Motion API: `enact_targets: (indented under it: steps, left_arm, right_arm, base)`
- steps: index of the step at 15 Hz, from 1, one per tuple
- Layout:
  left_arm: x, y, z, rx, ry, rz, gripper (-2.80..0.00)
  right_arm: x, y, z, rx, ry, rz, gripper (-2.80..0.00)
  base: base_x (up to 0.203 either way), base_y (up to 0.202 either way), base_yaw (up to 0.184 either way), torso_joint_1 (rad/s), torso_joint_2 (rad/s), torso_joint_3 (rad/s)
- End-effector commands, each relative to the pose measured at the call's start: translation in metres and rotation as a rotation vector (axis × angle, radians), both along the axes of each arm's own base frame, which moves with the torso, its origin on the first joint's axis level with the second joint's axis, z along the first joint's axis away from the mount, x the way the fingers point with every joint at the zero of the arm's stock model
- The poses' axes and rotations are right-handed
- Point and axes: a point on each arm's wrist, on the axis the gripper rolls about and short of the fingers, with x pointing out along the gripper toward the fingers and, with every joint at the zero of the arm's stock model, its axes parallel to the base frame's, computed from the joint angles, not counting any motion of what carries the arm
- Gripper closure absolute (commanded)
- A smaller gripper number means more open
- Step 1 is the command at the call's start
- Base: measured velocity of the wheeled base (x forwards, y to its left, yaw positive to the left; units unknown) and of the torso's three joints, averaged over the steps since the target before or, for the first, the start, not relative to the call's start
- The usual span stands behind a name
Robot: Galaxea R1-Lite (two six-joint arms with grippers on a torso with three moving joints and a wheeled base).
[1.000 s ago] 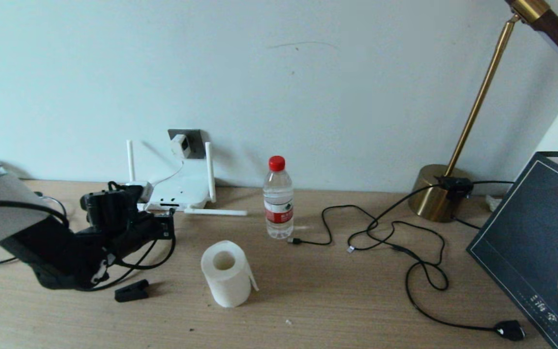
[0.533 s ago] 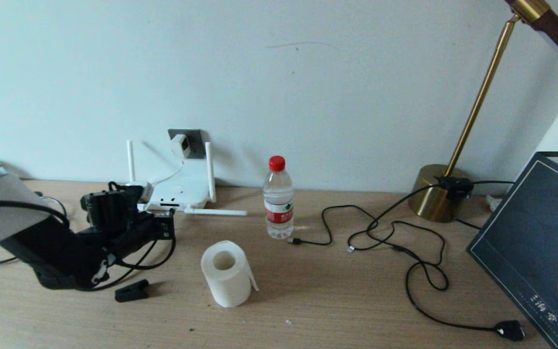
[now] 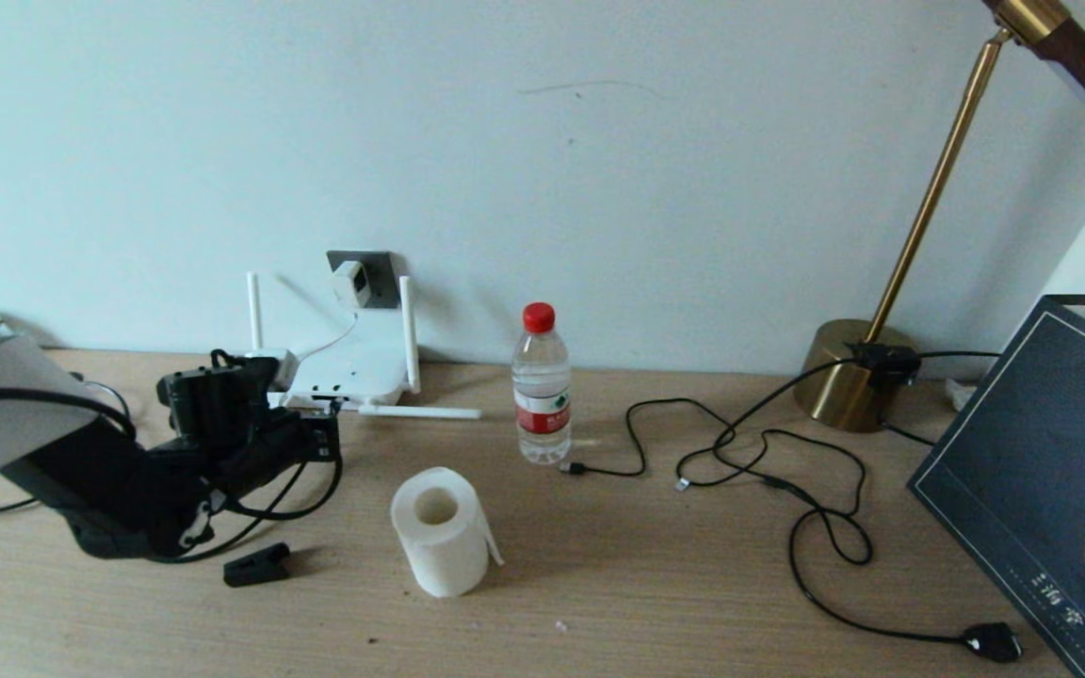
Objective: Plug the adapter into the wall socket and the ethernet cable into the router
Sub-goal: Align cable and router interface
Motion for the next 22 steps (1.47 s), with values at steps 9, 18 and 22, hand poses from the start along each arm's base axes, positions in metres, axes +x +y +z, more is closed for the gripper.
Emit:
enact_targets:
  steps: [9,18,22]
  left_arm:
    - [0.0012,0.0001,-0.0002,0.0,-0.005,0.0,0.0]
    - [0.0057,0.0,-0.0014,0.0,-0.009,0.0,0.0]
    - [0.005,0.0,-0.0015,0.0,-0.008,0.0,0.0]
  right_arm:
    - [0.0,0.0,-0.0002,0.0,0.003,0.001,0.0]
    - [0.0,0.0,-0.0002,-0.001,0.003,0.001,0.0]
    - [0.0,0.0,-0.0002,-0.001,0.003,0.001,0.0]
  base:
    - [0.0,0.0,0.0,0.0,0.0,0.0]
    - [0.0,0.0,0.0,0.0,0.0,0.0]
    - [0.0,0.0,0.0,0.0,0.0,0.0]
